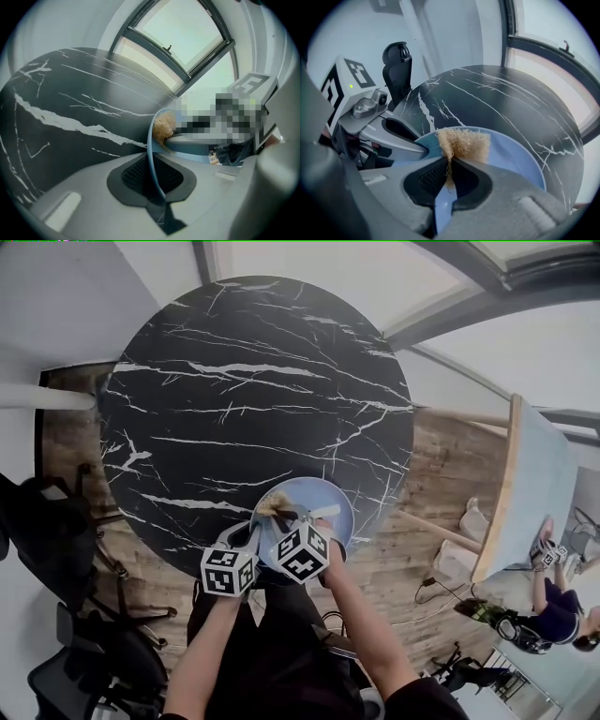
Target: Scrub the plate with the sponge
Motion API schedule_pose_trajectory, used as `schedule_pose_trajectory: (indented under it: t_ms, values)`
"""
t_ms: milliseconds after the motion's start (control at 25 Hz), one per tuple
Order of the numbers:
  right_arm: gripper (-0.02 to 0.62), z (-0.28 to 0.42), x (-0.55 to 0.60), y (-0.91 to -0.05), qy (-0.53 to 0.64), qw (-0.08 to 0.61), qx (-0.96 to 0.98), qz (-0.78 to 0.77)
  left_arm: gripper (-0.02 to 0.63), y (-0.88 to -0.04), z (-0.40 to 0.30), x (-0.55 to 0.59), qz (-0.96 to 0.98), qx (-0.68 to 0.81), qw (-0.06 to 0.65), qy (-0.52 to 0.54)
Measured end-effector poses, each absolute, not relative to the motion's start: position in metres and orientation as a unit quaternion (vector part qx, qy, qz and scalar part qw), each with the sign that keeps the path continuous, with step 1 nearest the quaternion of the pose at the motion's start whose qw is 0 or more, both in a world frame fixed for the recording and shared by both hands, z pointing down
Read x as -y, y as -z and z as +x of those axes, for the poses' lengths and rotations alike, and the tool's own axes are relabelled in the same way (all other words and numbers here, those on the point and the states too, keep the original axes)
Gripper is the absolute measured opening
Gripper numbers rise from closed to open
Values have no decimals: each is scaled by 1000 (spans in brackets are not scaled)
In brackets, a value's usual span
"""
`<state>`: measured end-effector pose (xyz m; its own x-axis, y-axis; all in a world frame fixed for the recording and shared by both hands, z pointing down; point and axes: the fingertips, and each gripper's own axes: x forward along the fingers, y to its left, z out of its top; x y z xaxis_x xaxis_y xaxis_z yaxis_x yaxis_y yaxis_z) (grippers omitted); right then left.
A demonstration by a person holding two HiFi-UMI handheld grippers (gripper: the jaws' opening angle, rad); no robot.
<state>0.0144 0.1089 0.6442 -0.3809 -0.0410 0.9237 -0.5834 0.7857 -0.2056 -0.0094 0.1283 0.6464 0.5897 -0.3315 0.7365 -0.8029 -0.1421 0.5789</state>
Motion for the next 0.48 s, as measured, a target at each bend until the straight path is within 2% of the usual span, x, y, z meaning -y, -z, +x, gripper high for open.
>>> schedule_pose_trajectory:
  t_ms: [360,480]
  values:
    - [23,38,-78,-645,-234,522,781,251,23,-647,-10,-128,719,394,530,-217]
    - [23,47,-69,-644,-265,507,774,271,23,-647,-10,-128,718,395,532,-213]
